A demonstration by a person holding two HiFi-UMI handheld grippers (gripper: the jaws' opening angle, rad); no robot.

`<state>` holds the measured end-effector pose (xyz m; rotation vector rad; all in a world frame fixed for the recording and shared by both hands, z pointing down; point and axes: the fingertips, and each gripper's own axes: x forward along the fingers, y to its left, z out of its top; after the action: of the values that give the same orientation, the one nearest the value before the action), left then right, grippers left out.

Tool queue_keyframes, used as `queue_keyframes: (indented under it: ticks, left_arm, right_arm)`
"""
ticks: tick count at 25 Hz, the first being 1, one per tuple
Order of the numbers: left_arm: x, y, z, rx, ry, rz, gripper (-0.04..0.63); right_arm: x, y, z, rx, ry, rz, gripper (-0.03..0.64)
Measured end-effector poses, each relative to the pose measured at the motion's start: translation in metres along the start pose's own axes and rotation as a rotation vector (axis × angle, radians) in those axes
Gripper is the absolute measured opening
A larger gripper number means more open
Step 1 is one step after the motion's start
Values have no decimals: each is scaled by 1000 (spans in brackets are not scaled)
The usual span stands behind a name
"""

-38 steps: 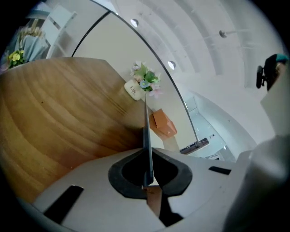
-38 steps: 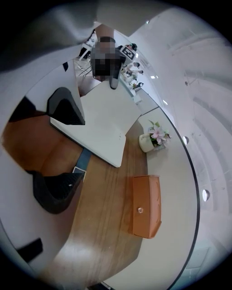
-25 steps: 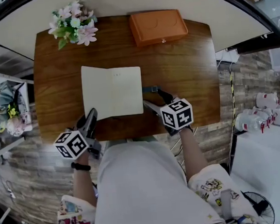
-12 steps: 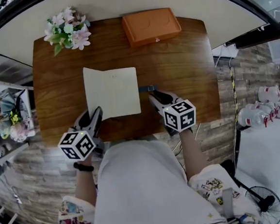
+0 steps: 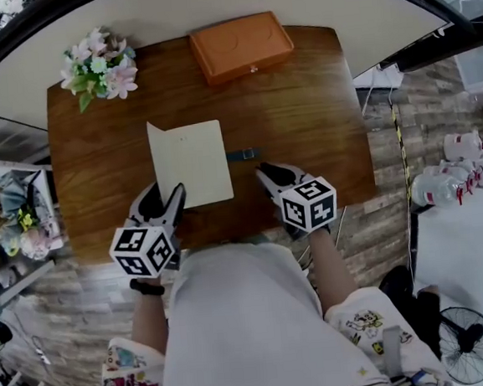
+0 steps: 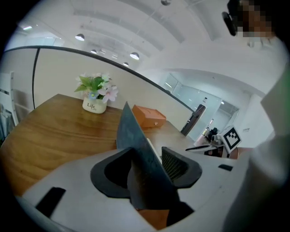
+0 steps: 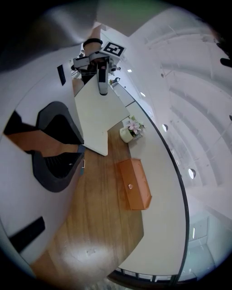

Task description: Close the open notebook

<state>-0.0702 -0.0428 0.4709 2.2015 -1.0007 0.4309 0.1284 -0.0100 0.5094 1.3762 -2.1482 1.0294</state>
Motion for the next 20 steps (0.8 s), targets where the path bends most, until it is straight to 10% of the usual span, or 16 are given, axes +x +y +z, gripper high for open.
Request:
queue_keyframes:
  ticks: [20]
  left_arm:
    - [50,-51,-15,165,25,113,287]
  right_arm:
    - [-38,-30,-20,81,-38,-15,40]
